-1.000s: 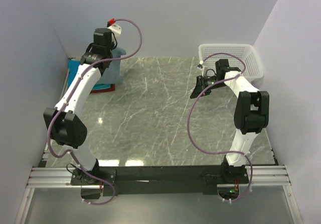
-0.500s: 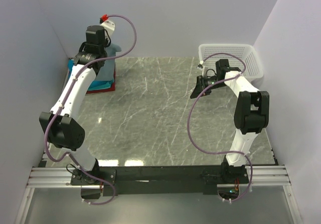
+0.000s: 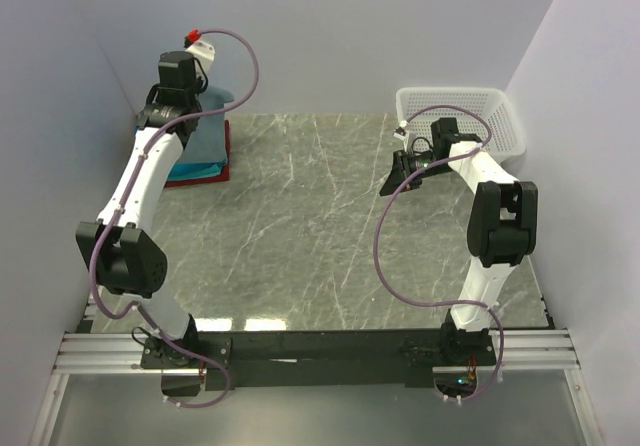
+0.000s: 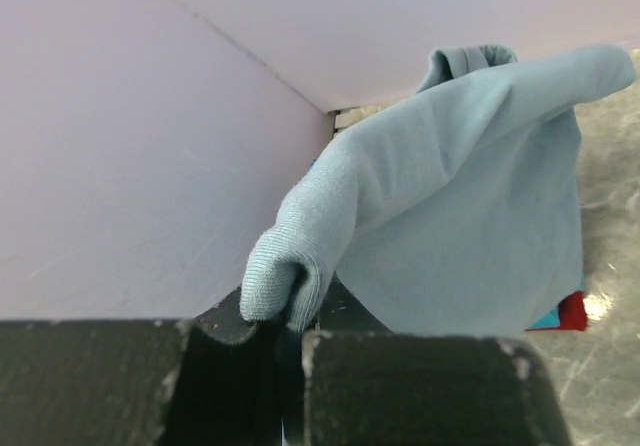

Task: Fold and stack the t-shirts
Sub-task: Neatly place the folded tshirt to the corner, then reset both grippers

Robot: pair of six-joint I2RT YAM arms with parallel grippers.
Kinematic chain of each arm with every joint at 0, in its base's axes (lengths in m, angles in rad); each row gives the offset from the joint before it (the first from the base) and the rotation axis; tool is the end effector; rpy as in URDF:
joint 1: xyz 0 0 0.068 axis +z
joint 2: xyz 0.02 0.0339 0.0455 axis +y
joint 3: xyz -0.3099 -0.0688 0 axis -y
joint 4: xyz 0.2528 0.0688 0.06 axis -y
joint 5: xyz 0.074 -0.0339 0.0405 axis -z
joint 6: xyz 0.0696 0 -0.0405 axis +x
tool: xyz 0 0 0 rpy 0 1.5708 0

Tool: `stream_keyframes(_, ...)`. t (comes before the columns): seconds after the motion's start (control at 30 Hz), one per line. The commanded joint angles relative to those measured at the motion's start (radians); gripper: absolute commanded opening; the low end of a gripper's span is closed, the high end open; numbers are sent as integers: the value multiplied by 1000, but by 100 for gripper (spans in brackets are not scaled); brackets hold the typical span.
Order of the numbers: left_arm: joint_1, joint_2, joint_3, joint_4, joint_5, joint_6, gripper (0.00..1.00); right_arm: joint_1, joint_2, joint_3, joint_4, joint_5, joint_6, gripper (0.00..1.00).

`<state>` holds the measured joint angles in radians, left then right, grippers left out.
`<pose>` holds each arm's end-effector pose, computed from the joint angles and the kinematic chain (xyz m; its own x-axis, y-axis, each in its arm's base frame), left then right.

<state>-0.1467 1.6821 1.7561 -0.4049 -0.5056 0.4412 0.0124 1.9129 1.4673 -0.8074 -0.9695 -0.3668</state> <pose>0.4300 -0.0295 0.4562 -0.4295 0.4411 -0.7880 -0.1569 0.8229 0.5461 0.4126 0.0625 0.2429 -0.7918 -0.2127 -0.5726 -0.5877 0.5208 0.6191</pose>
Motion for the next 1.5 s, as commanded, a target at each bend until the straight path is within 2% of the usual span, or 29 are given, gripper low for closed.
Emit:
stream_keyframes(0.0, 30, 10, 29, 89, 28, -19, 0, -8, -29, 8, -18, -37, -12, 19)
stream_keyframes(0.3, 127, 171, 164, 55, 68, -52, 0, -8, -8, 19, -56, -46, -41, 19)
stream_keyframes(0.43, 144, 243, 215, 72, 70, -44, 0, -6, -14, 18, -56, -41, -44, 19)
stream_keyframes(0.53, 196, 309, 259, 84, 85, -41, 0, -8, -12, 16, -58, -43, -47, 19)
stream_keyframes(0.67, 243, 427, 328, 90, 113, -73, 0, -8, -5, 22, -72, -35, -60, 19)
stream_keyframes(0.8, 291, 508, 336, 145, 93, -122, 0, -8, -5, 24, -76, -23, -66, 19)
stream_keyframes(0.83, 315, 527, 347, 152, 87, -168, 15, -8, -6, 24, -76, -23, -69, 19)
stream_keyframes(0.87, 328, 569, 362, 150, 82, -205, 35, -6, -8, 24, -76, -21, -70, 19)
stream_keyframes(0.9, 338, 588, 384, 150, 72, -250, 61, -6, -9, 22, -76, -17, -69, 19)
stream_keyframes(0.93, 361, 605, 397, 141, 65, -295, 99, -8, -9, 22, -75, -15, -69, 19)
stream_keyframes(1.03, 372, 607, 457, 106, 26, -435, 100, -6, -8, 22, -72, 0, -67, 19)
stream_keyframes(1.17, 374, 454, 496, 124, -1, -554, 99, 3, -12, 19, -61, 28, -61, 19)
stream_keyframes(1.3, 380, 285, 435, 115, 36, -646, 99, 9, -40, 11, -41, 58, -61, 19)
stream_keyframes(1.33, 383, 243, 362, 112, 79, -689, 99, 9, -51, 10, -39, 75, -66, 19)
stream_keyframes(1.4, 391, 127, 278, 91, 319, -722, 100, 9, -92, -7, -14, 100, -80, 19)
stream_keyframes(1.43, 391, 82, 170, 97, 420, -723, 99, 9, -110, -18, -1, 127, -80, 20)
stream_keyframes(1.47, 392, -5, 108, 112, 640, -720, 99, 8, -144, -25, 11, 138, -81, 20)
